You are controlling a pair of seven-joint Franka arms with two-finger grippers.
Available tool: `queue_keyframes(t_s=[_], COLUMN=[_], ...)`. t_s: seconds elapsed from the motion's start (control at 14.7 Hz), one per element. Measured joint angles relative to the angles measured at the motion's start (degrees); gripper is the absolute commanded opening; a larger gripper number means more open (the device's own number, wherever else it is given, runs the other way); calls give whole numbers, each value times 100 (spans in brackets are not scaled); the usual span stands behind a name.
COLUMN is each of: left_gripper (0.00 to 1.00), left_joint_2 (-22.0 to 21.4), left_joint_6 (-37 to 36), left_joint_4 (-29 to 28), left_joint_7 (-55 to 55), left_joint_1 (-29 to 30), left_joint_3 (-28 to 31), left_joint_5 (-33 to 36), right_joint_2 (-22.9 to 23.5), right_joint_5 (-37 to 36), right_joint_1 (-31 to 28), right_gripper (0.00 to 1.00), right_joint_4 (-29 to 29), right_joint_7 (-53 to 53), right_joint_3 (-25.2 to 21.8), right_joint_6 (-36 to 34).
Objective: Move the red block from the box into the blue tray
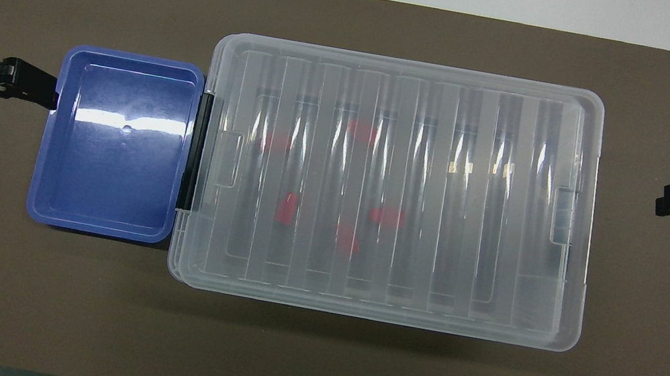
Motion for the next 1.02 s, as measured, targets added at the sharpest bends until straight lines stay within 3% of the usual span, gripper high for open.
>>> queue_keyframes(t_s=[0.34, 0.61, 0.68, 0.75, 0.81, 0.88, 1.02], left_gripper=[100, 100, 100, 100, 100, 100, 100], left_joint_2=[0, 0, 0, 0, 0, 0, 0], left_joint_6=[0, 0, 0, 0, 0, 0, 0], left_joint_4=[0, 0, 0, 0, 0, 0, 0], left_joint_7=[0, 0, 0, 0, 0, 0, 0], left_joint_1=[0, 0, 0, 0, 0, 0, 0], left_joint_3=[0, 0, 0, 0, 0, 0, 0], left_joint_5=[0, 0, 0, 0, 0, 0, 0], right_joint_2=[1, 35, 64, 102, 160, 230, 355], right_joint_5=[17, 20, 21, 21, 22, 22, 23], right_joint_1=[190, 402, 483, 568, 653, 715, 822], right_gripper=[76, 76, 70, 55, 50, 51, 64], right_joint_4=[-74, -298, -384, -459, -512, -542, -570], right_joint_7=[0, 52, 124, 202, 295, 342, 365], right_joint_3=[46, 58, 60, 62, 65, 69, 73], right_joint_6=[403, 844, 1002, 1133, 1225, 1316, 1440])
